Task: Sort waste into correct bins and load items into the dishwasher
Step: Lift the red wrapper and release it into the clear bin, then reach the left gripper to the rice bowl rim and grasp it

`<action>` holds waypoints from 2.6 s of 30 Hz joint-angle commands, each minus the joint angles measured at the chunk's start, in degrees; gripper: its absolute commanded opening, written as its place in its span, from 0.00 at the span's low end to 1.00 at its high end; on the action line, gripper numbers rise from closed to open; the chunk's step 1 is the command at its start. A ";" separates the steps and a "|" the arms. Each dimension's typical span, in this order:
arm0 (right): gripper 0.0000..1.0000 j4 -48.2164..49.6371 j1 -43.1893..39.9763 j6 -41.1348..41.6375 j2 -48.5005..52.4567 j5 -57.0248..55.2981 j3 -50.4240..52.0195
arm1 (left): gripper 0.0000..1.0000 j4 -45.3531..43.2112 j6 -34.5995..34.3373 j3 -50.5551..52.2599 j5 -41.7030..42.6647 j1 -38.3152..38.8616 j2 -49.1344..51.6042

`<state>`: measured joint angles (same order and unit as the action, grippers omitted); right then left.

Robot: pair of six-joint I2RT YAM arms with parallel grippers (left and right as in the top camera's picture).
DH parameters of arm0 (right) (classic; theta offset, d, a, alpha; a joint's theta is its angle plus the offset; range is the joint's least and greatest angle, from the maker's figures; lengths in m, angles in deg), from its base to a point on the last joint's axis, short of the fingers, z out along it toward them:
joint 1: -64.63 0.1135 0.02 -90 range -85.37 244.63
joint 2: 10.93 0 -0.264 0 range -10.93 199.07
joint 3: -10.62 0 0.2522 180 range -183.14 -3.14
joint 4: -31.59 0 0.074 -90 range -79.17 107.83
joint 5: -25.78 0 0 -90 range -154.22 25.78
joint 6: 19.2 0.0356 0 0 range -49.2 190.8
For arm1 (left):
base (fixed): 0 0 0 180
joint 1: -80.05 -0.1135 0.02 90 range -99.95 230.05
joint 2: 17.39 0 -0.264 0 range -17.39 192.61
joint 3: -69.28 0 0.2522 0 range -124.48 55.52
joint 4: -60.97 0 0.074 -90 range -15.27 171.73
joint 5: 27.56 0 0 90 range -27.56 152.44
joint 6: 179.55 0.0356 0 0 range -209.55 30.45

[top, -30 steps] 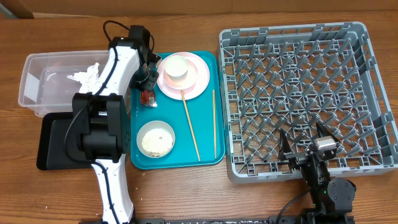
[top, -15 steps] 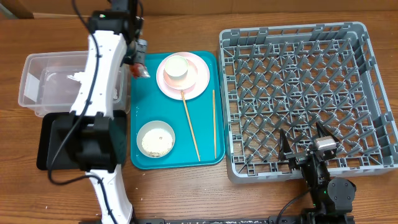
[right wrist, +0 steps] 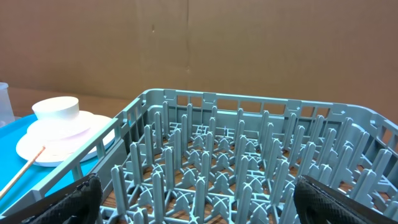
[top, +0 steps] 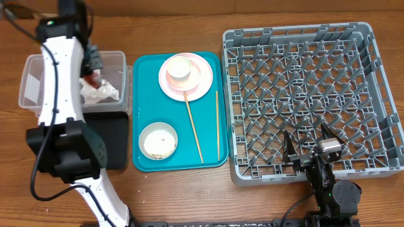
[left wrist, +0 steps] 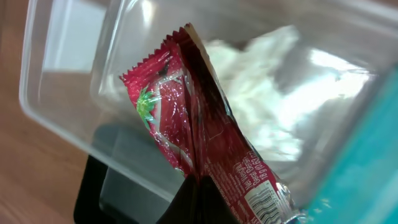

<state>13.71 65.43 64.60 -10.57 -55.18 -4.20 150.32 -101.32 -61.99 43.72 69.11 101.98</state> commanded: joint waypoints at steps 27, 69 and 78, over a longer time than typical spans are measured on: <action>1.00 0.24 -0.02 0.24 -0.20 0.07 0.59 | 0.65 9.09 -3.93 -5.40 28.24 -4.09 -5.33; 1.00 0.24 -0.02 0.24 -0.20 0.07 0.59 | 0.05 21.24 4.90 18.38 31.12 37.29 -8.13; 1.00 0.24 -0.02 0.26 -0.20 0.07 0.59 | 0.04 21.18 5.88 18.43 33.46 38.71 -8.13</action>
<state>13.71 65.41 64.60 -10.57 -55.22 -4.20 171.39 -95.42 -44.14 76.72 106.99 94.53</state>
